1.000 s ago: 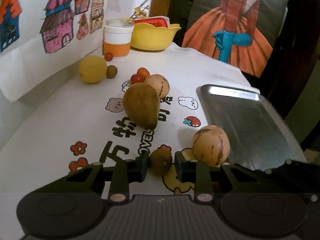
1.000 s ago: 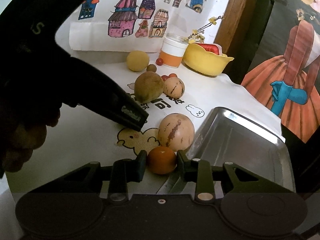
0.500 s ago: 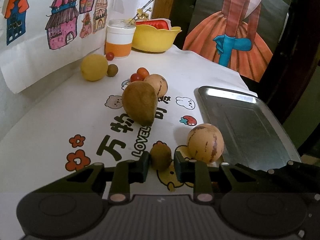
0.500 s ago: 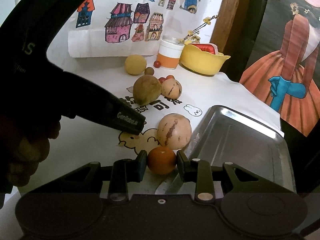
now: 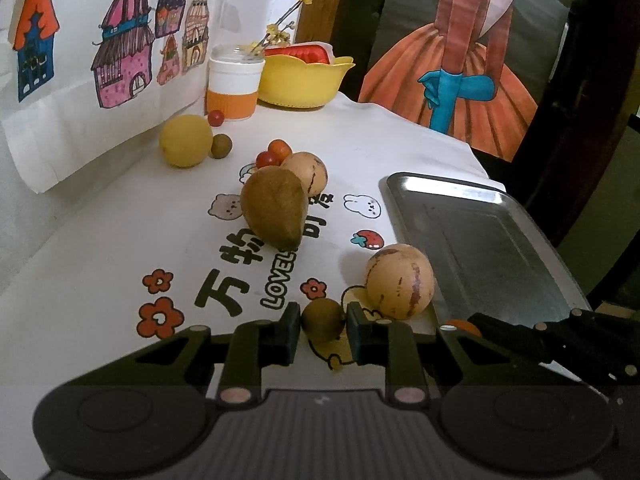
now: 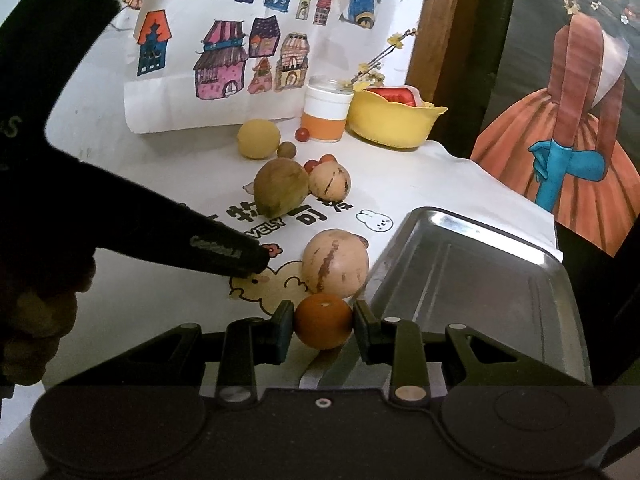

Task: Organize fruits
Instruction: 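Grasp the small brown fruit with left tool while right tool grasps the tangerine, then drop the brown fruit into the tray with left tool while right tool drops the tangerine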

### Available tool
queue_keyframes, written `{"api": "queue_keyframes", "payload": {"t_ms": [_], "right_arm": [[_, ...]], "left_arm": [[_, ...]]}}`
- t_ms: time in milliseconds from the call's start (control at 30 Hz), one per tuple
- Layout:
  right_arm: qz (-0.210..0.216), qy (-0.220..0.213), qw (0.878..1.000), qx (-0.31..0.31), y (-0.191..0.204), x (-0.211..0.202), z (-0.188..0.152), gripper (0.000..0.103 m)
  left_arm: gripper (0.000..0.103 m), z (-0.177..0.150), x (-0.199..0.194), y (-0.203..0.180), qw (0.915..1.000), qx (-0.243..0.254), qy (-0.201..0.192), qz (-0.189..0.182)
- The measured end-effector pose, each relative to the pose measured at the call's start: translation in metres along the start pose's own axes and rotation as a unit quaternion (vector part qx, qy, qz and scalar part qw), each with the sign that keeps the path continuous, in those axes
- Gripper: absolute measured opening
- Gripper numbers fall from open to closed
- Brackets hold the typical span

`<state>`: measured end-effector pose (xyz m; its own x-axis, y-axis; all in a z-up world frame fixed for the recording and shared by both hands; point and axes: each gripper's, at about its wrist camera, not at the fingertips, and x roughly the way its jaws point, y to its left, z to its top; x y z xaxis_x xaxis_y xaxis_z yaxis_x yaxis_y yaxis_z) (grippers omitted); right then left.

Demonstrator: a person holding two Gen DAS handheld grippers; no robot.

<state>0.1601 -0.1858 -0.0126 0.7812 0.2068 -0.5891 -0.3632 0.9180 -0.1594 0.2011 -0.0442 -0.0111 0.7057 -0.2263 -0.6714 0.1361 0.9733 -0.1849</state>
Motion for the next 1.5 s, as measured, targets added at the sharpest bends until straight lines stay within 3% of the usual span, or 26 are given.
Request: {"api": "queue_keyframes", "payload": {"t_ms": [533, 833, 1167, 1500], "right_arm": [[-0.008, -0.013, 1.0, 0.02, -0.015, -0.009, 0.003, 0.034], [-0.026, -0.023, 0.998, 0.06, -0.051, -0.013, 0.01, 0.034], [-0.068, -0.03, 0.994, 0.085, -0.114, -0.003, 0.018, 0.034], [-0.056, -0.03, 0.988, 0.14, -0.167, 0.027, 0.031, 0.034]], "left_arm": [[0.027, 0.008, -0.014, -0.015, 0.9998, 0.012, -0.009, -0.012], [0.027, 0.028, -0.014, -0.034, 0.999, 0.028, -0.021, -0.03], [0.027, 0.066, 0.008, -0.065, 0.9964, 0.039, -0.047, -0.059], [0.027, 0.094, 0.062, -0.085, 0.9956, 0.041, -0.036, -0.077]]}}
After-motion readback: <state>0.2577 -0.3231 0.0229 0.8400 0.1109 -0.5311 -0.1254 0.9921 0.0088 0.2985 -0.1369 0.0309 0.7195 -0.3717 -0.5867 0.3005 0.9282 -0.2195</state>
